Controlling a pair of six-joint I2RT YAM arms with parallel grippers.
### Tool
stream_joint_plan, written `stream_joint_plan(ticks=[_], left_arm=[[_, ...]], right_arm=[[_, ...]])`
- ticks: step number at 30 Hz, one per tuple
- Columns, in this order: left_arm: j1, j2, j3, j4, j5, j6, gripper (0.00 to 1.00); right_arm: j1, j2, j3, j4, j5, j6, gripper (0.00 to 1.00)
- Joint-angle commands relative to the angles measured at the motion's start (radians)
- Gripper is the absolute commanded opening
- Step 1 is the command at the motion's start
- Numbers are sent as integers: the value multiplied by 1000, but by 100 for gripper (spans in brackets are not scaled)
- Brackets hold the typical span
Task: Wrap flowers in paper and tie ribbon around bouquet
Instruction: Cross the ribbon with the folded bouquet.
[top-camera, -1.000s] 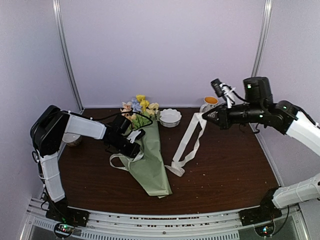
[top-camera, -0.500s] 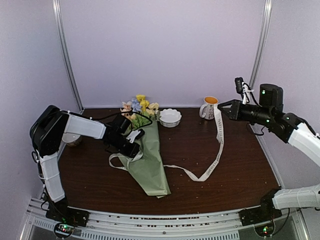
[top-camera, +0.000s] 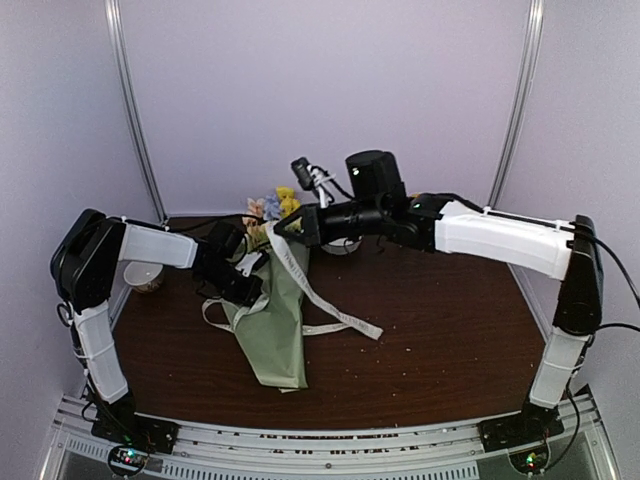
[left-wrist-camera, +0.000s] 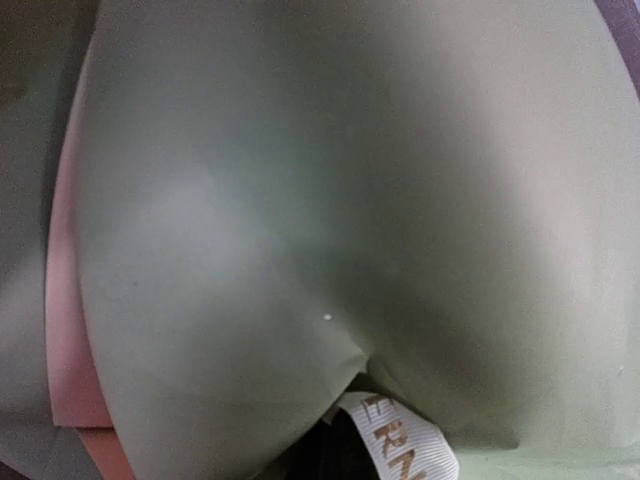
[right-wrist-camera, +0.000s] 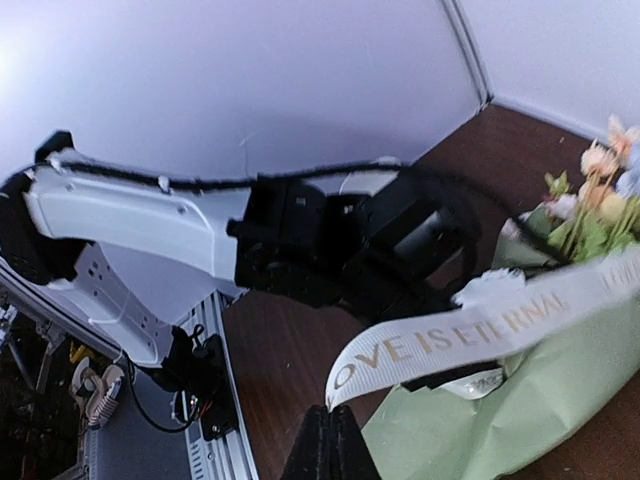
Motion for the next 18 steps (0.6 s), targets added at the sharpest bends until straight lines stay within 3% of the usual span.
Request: stream_joint_plan(ticks=[1, 9, 13, 18], left_arm=[[10, -51, -37, 87, 67, -35, 0], [24, -165, -114, 209, 130, -88, 0], [27, -228, -145, 182, 98, -92, 0], [31, -312, -191, 172, 63, -104, 0]], right_arm=[[51, 131, 68, -10, -19, 33, 0], [34, 435, 319, -254, 29, 91, 0], [-12, 507, 328, -176, -32, 231, 0], [-40, 568, 367, -154, -5, 277, 0]])
